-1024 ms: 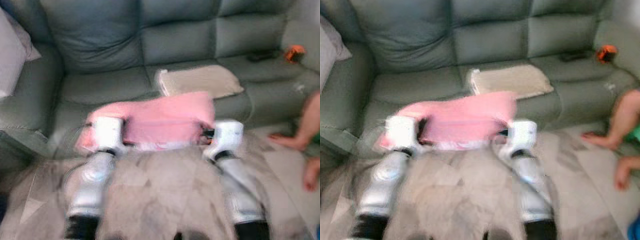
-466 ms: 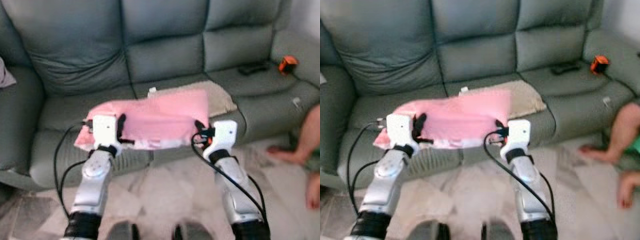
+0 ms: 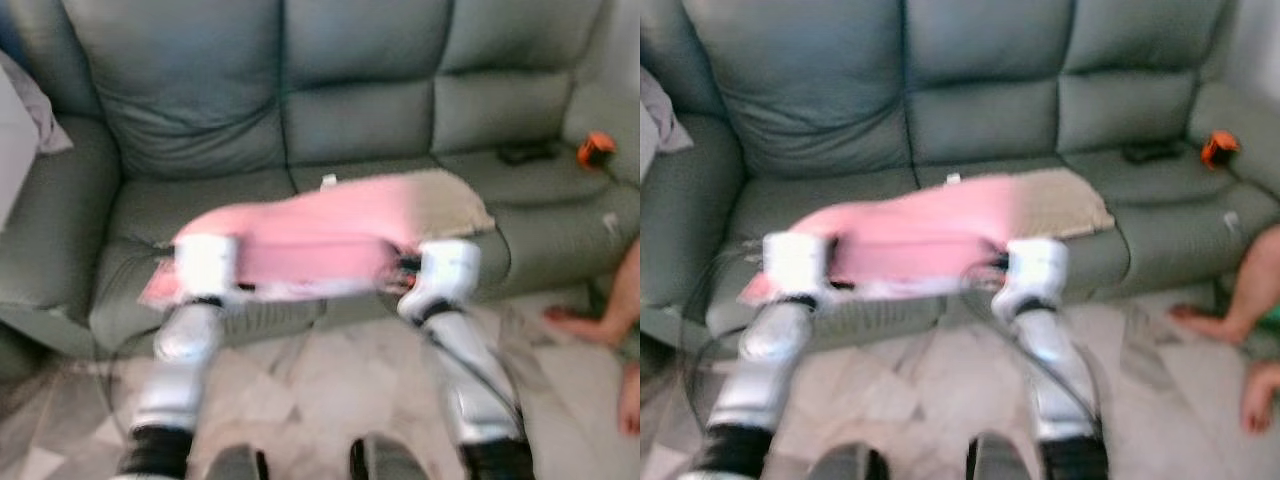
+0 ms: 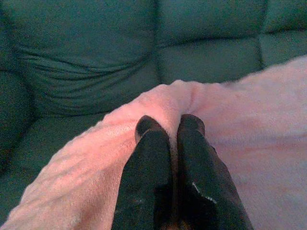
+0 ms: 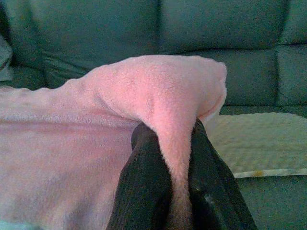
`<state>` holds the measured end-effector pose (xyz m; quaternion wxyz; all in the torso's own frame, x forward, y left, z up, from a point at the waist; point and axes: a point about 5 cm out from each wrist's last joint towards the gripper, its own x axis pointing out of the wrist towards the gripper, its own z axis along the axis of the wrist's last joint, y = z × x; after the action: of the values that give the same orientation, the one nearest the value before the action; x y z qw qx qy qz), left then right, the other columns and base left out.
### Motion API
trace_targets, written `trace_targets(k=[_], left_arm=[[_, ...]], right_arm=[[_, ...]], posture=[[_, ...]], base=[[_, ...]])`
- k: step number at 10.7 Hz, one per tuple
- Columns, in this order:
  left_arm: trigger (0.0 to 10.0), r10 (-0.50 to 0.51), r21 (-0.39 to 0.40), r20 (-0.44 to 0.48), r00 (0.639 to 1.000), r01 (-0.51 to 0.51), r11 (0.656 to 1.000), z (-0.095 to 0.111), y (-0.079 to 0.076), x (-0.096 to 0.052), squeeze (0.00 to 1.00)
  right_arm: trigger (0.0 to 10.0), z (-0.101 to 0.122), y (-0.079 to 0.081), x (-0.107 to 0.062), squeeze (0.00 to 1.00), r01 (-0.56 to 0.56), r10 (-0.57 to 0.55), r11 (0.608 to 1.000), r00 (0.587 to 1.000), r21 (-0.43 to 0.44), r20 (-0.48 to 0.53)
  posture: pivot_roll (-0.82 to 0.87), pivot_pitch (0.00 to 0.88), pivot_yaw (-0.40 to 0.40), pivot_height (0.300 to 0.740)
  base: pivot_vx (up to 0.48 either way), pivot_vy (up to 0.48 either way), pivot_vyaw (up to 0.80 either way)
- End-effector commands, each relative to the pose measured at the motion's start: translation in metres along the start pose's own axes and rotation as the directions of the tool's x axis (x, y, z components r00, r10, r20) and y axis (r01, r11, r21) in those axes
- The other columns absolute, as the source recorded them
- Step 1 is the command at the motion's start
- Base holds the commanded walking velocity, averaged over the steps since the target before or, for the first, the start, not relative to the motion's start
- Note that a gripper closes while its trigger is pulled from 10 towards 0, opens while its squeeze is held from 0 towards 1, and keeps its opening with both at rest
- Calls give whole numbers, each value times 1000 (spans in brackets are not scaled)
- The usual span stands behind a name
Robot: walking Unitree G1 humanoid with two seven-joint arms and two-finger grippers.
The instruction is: Move the pillow to the sofa
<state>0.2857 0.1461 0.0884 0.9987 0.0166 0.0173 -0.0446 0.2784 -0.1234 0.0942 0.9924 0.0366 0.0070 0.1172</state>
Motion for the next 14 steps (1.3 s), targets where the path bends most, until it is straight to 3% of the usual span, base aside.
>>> trace_targets(k=[1, 4, 8, 11, 14], left_arm=[[10000, -12, 6, 27, 1000, 12, 1000, 5, -8, 2, 0], [10000, 14, 21, 45, 999, -15, 1000, 8, -5, 4, 0], [10000, 18, 32, 56, 998, -19, 999, 8, -2, 1, 0], [10000, 0, 45, 68, 998, -4, 999, 10, -1, 2, 0], [10000, -16, 37, 65, 998, 14, 999, 10, -3, 2, 0]], right_arm=[[10000, 2, -15, -3, 0, 51, -50, 999, 999, -14, 8], [10000, 1, -13, -4, 0, 41, -41, 999, 999, -9, 5], [10000, 0, -11, -3, 0, 20, -20, 999, 1000, -27, 4], [10000, 0, -9, -3, 0, 23, -23, 999, 1000, -24, 8], [10000, 0, -10, -3, 0, 28, -28, 999, 1000, -25, 5]], posture=[[-64, 102, -29, 740], [-58, 104, -29, 740], [-51, 106, -31, 740], [-52, 105, -26, 740], [-53, 105, -25, 740]], base=[[0, 480, 0], [0, 407, 0], [0, 0, 0], [0, 0, 456], [247, 0, 0]])
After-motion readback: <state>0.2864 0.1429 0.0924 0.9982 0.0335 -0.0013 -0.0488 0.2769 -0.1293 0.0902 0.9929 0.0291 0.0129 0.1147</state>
